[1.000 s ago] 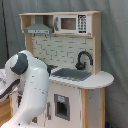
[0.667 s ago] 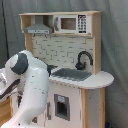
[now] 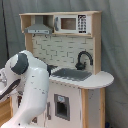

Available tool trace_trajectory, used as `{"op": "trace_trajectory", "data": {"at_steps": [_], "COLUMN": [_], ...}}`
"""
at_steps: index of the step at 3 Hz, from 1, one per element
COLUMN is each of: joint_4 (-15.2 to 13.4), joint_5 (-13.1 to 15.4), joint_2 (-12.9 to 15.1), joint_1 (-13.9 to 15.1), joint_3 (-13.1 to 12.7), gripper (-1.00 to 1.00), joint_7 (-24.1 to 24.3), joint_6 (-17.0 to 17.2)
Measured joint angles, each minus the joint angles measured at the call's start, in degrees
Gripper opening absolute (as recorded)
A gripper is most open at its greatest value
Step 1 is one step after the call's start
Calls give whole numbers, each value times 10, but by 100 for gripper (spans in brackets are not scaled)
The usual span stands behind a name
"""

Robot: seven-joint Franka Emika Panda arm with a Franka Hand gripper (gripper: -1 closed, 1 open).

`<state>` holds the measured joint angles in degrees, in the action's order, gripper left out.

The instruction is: Play with the kitchen

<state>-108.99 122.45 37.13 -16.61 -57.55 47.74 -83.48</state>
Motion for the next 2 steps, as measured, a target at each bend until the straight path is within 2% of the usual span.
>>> {"op": "trace_trajectory", "data": {"at_steps": [2], "joint_4": [-3], "joint_5": [2], "joint_2": [0], "joint_1": [1], "joint_3": [0], "gripper": [-100], "joint_7": [118], "joint_6": [-5]}}
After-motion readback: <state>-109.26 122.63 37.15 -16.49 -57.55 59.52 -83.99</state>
